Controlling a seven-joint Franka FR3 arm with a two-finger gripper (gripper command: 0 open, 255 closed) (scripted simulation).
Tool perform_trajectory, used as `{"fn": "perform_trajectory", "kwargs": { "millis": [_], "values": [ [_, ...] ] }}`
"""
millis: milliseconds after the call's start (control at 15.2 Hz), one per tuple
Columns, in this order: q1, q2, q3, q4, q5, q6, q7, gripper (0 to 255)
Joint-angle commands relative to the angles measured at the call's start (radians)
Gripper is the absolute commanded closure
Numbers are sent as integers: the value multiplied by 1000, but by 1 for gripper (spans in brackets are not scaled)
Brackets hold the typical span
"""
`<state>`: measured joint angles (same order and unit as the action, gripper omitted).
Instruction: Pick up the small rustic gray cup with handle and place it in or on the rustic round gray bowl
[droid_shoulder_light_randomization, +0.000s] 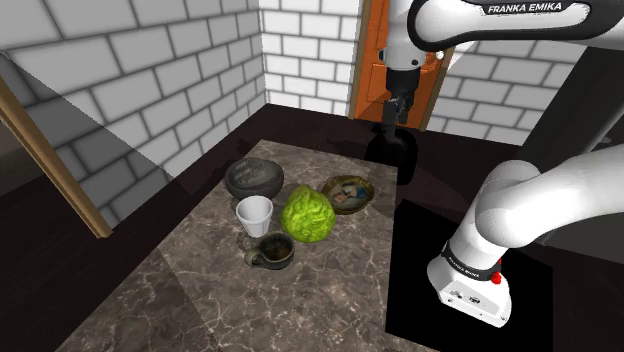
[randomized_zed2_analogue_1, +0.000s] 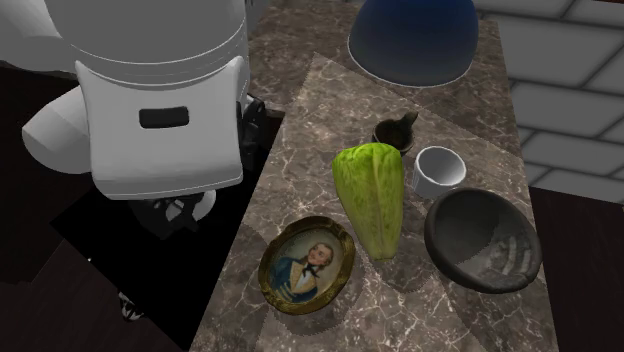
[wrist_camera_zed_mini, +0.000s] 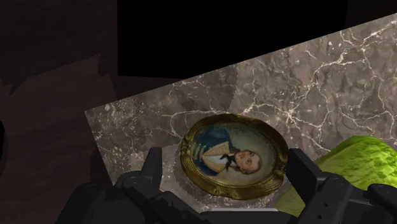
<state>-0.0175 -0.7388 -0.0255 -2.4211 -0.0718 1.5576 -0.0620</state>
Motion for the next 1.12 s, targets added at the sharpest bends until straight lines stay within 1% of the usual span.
{"fn": "perform_trajectory", "kwargs": {
  "millis": [0, 528, 792, 1056],
  "values": [
    [0, 0, 0, 0, 0, 0, 0, 0],
    [76, 75, 161, -40, 117, 131, 181, 0],
    [109, 146, 242, -30, 162, 204, 269, 0],
    [135, 236, 322, -1, 191, 277, 359, 0]
  ]
}}
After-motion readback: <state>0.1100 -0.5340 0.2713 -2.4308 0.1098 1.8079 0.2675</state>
